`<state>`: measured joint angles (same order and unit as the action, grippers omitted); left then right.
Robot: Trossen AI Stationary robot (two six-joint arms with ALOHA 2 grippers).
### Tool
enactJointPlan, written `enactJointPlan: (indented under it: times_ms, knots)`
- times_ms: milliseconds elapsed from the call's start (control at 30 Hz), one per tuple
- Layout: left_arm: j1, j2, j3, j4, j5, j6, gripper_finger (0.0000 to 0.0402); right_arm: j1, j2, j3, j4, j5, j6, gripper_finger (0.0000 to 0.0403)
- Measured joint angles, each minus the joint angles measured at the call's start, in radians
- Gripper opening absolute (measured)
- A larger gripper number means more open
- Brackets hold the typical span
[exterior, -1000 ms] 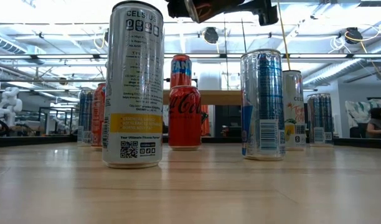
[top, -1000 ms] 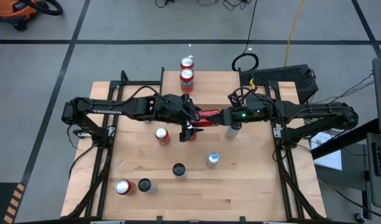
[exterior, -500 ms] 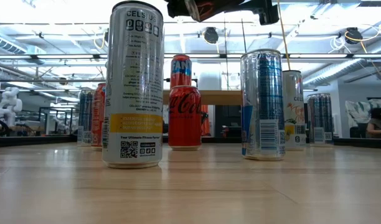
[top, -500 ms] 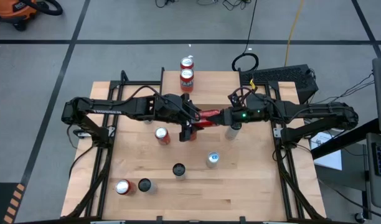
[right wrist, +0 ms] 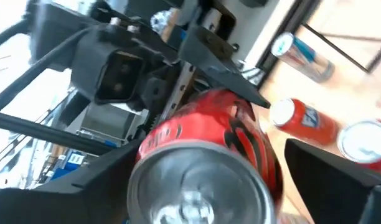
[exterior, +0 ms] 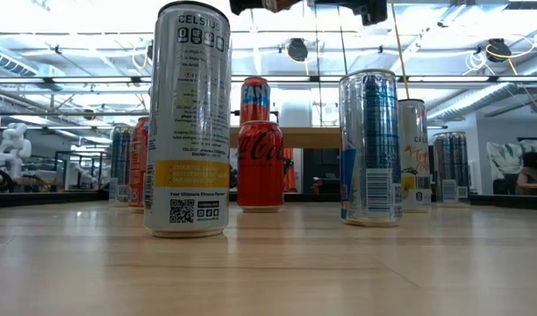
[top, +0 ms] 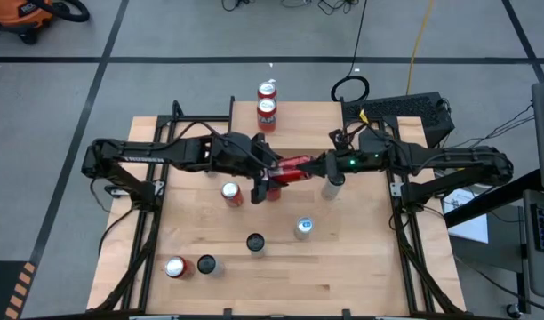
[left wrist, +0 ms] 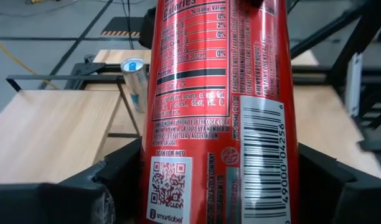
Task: Place canned beverage on shelf
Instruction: Put the bottom right red-black soda can on the shelf
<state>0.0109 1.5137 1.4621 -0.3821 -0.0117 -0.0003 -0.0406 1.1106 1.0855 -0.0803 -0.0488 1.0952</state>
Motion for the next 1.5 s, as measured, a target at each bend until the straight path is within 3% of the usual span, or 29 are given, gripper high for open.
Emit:
enactJointPlan:
  times_ms: [300, 500, 600, 833, 1067, 1200, 1367, 1500]
  knots:
    - [0.002, -0.064, 0.0, 0.066, 0.046, -0.197, 0.0297, -0.026, -0.072, 0.0, 0.111, 0.021, -0.151, 0.0384]
    - [0.007, -0.092, 0.0, 0.241, 0.077, -0.342, 0.0297, -0.05, -0.108, 0.0, 0.265, 0.132, -0.42, 0.0384]
    - [0.018, -0.089, 0.0, 0.33, 0.109, -0.435, 0.0297, -0.058, -0.109, 0.0, 0.414, 0.134, -0.524, 0.0384]
    - [0.041, -0.078, 0.001, 0.558, 0.222, -0.606, 0.0297, -0.058, -0.101, 0.0, 0.606, 0.155, -0.633, 0.0384]
    - [0.057, -0.053, 0.001, 0.716, 0.355, -0.703, 0.0297, -0.058, -0.097, 0.0, 0.612, 0.03, -0.621, 0.0384]
    - [0.054, -0.018, 0.002, 0.858, 0.389, -0.766, 0.0297, -0.058, -0.079, 0.003, 0.641, 0.021, -0.583, 0.0384]
    - [0.051, 0.059, 0.002, 1.11, 0.388, -0.884, 0.0297, -0.061, -0.048, 0.113, 0.577, -0.004, -0.646, 0.0384]
    - [0.045, 0.118, 0.002, 1.269, 0.401, -0.98, 0.0297, -0.082, -0.009, 0.231, 0.41, -0.036, -0.699, 0.0384]
